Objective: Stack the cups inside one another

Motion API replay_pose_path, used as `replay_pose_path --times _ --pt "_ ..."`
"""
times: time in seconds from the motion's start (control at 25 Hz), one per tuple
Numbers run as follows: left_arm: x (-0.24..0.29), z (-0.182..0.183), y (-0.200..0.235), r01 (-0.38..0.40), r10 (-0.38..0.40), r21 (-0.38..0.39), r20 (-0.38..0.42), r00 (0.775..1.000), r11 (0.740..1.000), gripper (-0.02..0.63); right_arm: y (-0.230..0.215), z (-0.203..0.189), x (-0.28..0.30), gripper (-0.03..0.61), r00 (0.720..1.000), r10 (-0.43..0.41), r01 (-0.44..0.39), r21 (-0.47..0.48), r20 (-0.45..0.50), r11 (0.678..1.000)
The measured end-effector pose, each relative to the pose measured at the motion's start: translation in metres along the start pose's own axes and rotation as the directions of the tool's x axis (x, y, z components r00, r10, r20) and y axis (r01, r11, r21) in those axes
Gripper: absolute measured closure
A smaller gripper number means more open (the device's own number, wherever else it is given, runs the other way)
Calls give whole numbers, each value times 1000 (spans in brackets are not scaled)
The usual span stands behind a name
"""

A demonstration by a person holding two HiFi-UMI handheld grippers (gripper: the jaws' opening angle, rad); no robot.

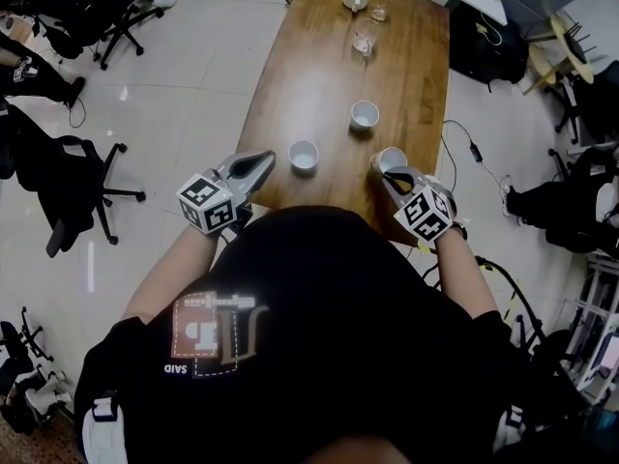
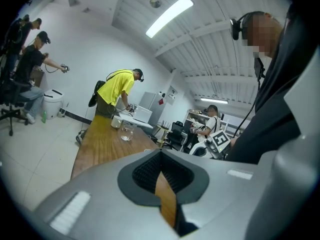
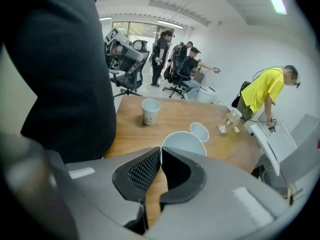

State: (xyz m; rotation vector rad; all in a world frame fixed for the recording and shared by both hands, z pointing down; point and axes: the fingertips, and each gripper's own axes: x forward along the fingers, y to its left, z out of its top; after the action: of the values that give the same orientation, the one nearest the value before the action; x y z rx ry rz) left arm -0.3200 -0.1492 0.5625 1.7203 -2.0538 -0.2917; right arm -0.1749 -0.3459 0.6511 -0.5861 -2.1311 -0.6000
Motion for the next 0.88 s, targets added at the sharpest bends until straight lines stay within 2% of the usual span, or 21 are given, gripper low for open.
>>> replay_pose_path --times 0.24,0.48,0.64,0.88 --pt "-18 2 8 -38 38 -10 38 999 999 612 -8 103 -6 552 988 61 -44 -119 145 992" --pt "-51 -1 25 -102 104 -38 70 992 994 612 3 162 12 552 974 146 -104 -228 174 968" --pt "-70 -5 33 -137 142 -58 85 986 989 612 26 173 35 552 964 226 -180 -284 137 942" --pt "-92 -15 42 -175 181 -76 77 980 982 612 61 154 82 552 951 309 -291 -326 2 899"
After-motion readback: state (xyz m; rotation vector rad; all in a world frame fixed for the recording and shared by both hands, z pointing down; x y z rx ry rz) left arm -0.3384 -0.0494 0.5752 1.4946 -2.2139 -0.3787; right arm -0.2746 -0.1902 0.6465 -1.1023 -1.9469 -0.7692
